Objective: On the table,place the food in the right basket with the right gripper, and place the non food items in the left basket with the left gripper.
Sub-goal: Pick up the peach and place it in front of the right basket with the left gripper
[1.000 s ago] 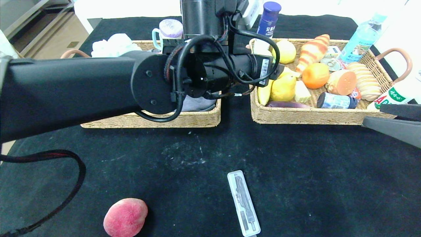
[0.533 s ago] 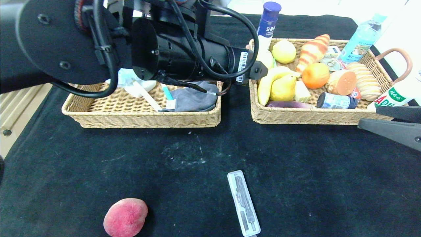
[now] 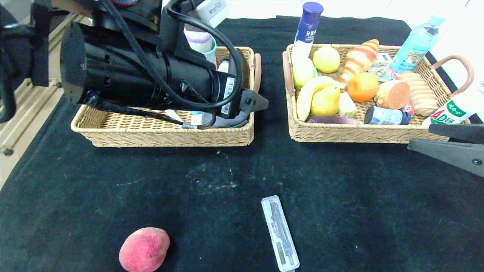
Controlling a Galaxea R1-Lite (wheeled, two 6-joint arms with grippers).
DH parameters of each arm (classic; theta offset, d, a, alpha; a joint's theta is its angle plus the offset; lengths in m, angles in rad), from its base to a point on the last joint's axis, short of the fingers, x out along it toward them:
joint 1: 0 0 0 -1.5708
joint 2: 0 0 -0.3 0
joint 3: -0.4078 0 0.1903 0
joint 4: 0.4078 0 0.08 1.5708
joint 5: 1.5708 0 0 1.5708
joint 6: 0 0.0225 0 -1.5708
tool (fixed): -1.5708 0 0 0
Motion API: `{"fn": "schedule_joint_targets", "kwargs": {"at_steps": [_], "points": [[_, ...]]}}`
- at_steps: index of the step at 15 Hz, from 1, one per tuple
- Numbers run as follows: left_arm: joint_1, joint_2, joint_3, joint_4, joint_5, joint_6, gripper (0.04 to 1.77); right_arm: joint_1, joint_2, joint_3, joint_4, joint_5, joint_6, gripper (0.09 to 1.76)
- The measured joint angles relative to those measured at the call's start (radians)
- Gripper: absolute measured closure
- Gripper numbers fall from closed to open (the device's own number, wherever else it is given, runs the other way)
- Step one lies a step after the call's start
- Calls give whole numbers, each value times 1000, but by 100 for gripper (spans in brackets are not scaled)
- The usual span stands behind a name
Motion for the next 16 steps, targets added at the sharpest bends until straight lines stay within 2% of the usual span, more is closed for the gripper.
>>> {"fn": "schedule_joint_targets", "kwargs": {"at_steps": [7, 12, 16], "points": [[29, -169, 234, 12, 25, 7, 10, 4, 2, 0, 1, -1, 0, 14], [78, -246, 314, 171, 36, 4, 10, 6, 3, 3, 2, -1, 0, 14], [104, -299, 381, 278, 92, 3, 10, 7, 4, 5, 2, -1, 0, 14]]}}
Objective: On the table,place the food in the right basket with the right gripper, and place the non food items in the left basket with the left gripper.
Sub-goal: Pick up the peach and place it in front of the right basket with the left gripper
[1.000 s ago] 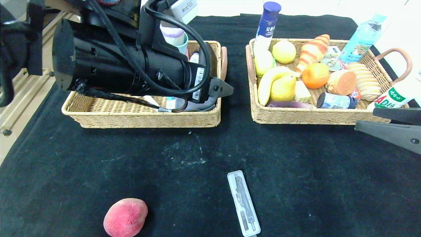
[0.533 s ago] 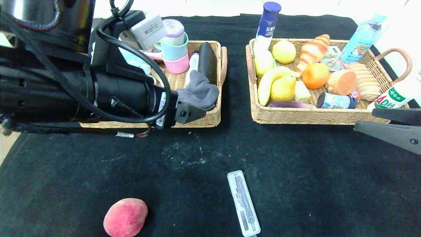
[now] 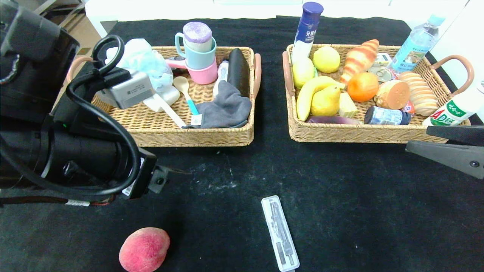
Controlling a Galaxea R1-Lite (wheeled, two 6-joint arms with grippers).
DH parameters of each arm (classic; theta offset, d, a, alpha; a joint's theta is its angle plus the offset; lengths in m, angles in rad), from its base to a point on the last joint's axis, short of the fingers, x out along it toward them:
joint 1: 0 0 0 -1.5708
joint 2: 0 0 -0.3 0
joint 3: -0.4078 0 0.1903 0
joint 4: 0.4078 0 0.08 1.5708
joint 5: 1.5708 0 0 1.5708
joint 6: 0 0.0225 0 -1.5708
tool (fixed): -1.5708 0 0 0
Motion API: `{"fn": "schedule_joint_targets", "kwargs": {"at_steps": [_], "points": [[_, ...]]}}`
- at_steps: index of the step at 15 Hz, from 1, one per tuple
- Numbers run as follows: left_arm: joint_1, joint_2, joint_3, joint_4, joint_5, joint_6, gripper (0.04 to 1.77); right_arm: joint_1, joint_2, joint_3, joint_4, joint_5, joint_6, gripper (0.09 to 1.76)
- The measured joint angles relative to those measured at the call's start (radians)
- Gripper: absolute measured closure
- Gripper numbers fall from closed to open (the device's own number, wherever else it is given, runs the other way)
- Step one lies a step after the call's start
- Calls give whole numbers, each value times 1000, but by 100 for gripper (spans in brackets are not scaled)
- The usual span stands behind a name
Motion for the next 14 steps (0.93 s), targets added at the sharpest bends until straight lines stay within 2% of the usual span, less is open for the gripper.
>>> {"fn": "schedule_joint_targets", "kwargs": {"at_steps": [3, 9, 14], "points": [[2, -35, 56, 42, 4, -1, 9, 2, 2, 1, 0, 0, 0, 14], [0, -113, 220, 37, 3, 8, 9, 2, 10, 3, 0, 0, -1, 14], [-17, -148, 301, 36, -7, 12, 9, 6, 16, 4, -2, 0, -1, 14]]}}
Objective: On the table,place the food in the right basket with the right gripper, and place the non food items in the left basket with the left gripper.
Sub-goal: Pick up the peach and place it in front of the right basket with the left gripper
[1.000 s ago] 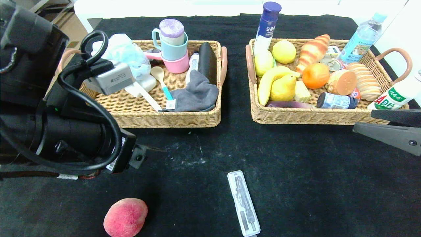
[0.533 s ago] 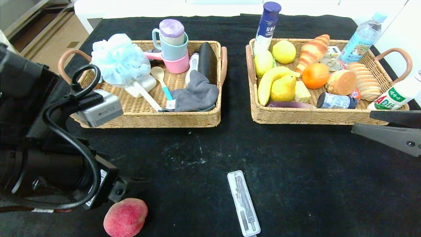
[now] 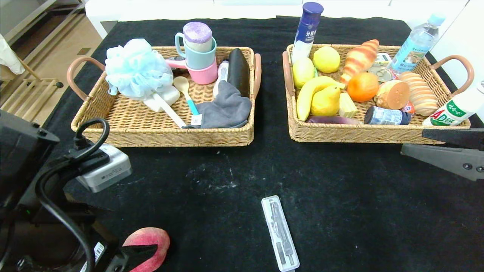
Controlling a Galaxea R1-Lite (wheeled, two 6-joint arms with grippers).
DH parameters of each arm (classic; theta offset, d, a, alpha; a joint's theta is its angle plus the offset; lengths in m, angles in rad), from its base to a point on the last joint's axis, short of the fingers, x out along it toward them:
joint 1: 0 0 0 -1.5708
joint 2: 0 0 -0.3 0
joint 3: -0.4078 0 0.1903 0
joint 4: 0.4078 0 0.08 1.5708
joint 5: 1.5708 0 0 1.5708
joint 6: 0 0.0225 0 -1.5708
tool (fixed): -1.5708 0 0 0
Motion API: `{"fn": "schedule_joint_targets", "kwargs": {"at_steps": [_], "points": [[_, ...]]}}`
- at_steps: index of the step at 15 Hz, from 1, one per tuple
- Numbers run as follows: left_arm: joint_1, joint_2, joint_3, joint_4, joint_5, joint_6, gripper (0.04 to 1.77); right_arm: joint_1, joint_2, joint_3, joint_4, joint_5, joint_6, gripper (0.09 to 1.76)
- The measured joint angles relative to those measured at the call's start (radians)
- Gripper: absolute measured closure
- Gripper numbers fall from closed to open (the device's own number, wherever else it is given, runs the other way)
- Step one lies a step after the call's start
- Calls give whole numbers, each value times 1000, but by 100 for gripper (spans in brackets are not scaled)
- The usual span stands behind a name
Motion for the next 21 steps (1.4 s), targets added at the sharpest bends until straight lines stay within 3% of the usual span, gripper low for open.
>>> {"fn": "schedule_joint_targets", "kwargs": {"at_steps": [6, 11, 15, 21], "points": [[-55, 17, 50, -2, 12, -7, 9, 0, 2, 0, 0, 0, 0, 14], [-53, 71, 71, -7, 43, -15, 9, 0, 2, 0, 0, 0, 0, 14], [-40, 116, 93, -82, 69, -17, 9, 0, 2, -1, 0, 0, 0, 14], [-23, 158, 114, -91, 73, -41, 9, 0, 2, -1, 0, 0, 0, 14]]}}
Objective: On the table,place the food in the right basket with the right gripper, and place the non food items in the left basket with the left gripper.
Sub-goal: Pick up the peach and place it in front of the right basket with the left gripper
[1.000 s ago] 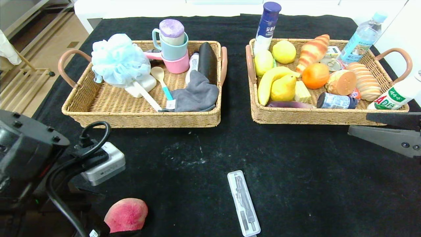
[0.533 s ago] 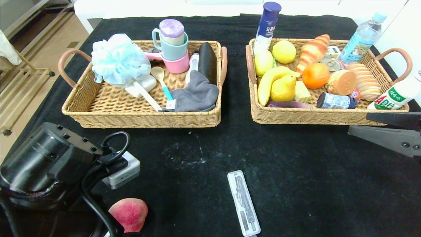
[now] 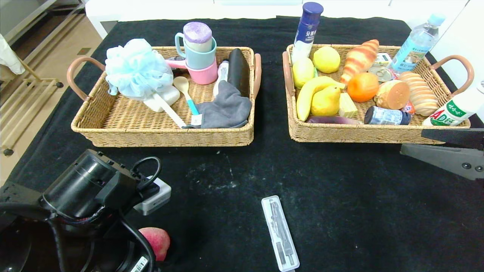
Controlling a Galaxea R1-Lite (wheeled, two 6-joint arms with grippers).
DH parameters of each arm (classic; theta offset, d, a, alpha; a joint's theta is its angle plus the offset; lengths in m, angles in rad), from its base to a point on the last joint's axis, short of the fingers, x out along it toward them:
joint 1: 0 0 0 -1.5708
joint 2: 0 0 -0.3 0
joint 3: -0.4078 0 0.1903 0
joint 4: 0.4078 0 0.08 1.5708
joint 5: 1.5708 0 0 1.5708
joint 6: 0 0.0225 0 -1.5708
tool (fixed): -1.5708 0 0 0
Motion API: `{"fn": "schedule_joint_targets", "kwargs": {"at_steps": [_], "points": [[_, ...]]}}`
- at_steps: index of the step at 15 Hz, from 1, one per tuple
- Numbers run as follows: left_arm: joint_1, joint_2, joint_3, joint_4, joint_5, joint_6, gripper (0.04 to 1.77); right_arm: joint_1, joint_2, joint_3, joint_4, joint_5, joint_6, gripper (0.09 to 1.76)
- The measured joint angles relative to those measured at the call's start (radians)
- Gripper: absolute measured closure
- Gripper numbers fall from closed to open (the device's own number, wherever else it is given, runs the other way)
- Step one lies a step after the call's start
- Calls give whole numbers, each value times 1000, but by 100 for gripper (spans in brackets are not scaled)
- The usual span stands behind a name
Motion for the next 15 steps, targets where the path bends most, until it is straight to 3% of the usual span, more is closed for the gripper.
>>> {"fn": "schedule_joint_targets", "kwargs": {"at_steps": [9, 12, 15], "points": [[1, 30, -3, 0, 0, -21, 9, 0, 2, 0, 0, 0, 0, 14], [0, 30, -2, 0, 0, -20, 57, 0, 2, 0, 0, 0, 0, 14], [0, 29, -1, 0, 0, -20, 68, 0, 3, 0, 0, 0, 0, 14]]}}
